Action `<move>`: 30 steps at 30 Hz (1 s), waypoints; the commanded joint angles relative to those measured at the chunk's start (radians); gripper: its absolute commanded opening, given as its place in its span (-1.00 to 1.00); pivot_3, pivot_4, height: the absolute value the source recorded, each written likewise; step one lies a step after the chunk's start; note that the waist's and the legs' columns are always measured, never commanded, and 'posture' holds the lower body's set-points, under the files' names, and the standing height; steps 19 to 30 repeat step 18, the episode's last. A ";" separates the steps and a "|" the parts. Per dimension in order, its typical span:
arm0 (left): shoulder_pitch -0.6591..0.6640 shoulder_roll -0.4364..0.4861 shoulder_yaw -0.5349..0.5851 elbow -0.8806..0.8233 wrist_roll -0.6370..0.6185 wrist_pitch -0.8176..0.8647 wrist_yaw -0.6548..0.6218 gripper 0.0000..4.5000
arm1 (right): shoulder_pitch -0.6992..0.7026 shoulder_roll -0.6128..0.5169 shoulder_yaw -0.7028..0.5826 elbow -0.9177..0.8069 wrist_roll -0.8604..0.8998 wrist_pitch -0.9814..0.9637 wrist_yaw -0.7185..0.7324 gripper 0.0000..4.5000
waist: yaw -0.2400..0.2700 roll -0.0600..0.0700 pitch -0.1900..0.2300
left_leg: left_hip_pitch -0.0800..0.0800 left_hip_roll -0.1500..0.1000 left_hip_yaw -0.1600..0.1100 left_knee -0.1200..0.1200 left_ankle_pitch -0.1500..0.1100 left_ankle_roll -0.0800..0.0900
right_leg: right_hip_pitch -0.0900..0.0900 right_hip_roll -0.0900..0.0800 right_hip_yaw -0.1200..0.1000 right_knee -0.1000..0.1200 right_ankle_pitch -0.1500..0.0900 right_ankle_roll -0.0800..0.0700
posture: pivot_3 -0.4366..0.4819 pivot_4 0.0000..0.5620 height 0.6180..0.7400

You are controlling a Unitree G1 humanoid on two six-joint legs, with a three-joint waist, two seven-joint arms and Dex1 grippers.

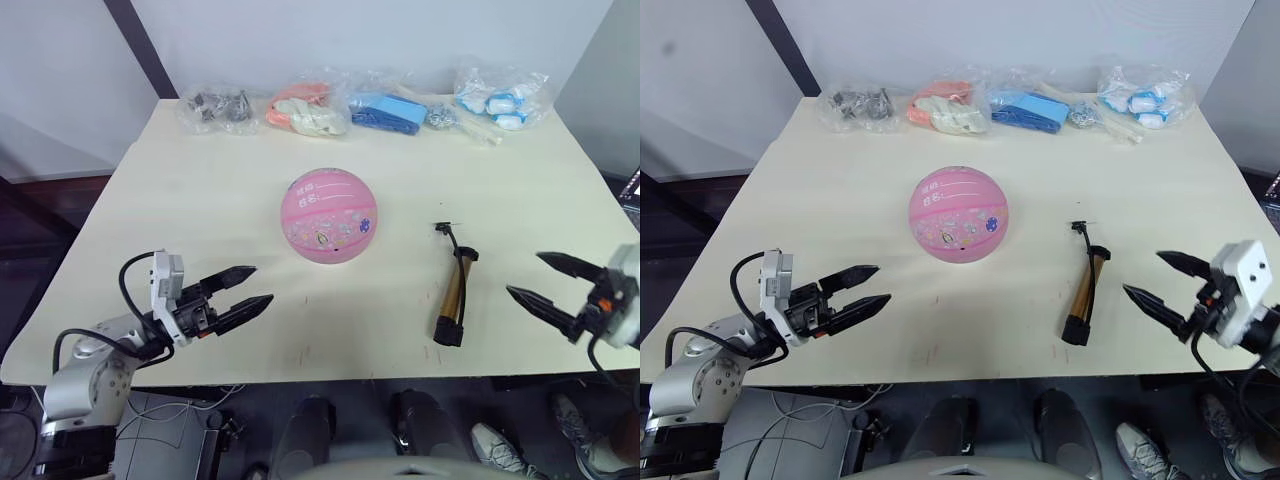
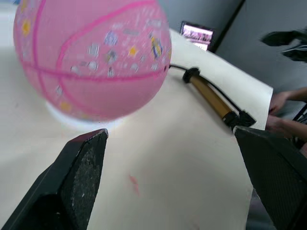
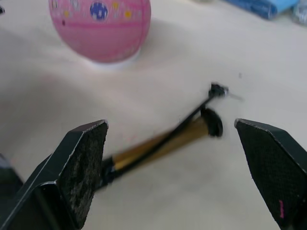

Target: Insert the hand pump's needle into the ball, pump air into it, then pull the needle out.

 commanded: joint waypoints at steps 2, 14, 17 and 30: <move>0.038 0.025 0.046 -0.038 0.016 -0.022 0.016 1.00 | 0.069 -0.003 -0.091 -0.038 0.006 -0.062 0.027 0.97 | -0.001 0.000 0.000 | 0.000 0.000 0.001 0.000 0.000 0.000 | 0.000 0.000 0.000 0.000 0.000 0.001 | -0.05 -0.47 1.00; 0.092 0.023 0.045 -0.013 0.061 -0.052 0.030 1.00 | 0.160 0.015 -0.125 0.006 0.001 -0.129 0.029 0.97 | 0.002 0.000 0.000 | 0.000 0.001 0.002 0.000 0.000 0.000 | 0.000 0.001 0.001 -0.001 -0.001 0.002 | -0.05 -0.47 1.00; 0.093 0.019 0.040 -0.021 0.060 -0.046 0.035 1.00 | 0.168 0.015 -0.128 0.007 0.003 -0.133 0.030 0.97 | 0.003 0.000 0.000 | 0.000 0.001 0.002 0.000 0.000 0.000 | 0.000 0.001 0.001 -0.001 -0.001 0.001 | -0.05 -0.47 1.00; 0.095 0.021 0.036 -0.025 0.063 -0.042 0.037 1.00 | 0.171 0.016 -0.129 0.007 0.003 -0.135 0.032 0.97 | 0.003 0.000 0.000 | 0.000 0.001 0.002 0.000 0.000 0.000 | 0.000 0.001 0.001 -0.001 -0.001 0.001 | -0.05 -0.47 1.00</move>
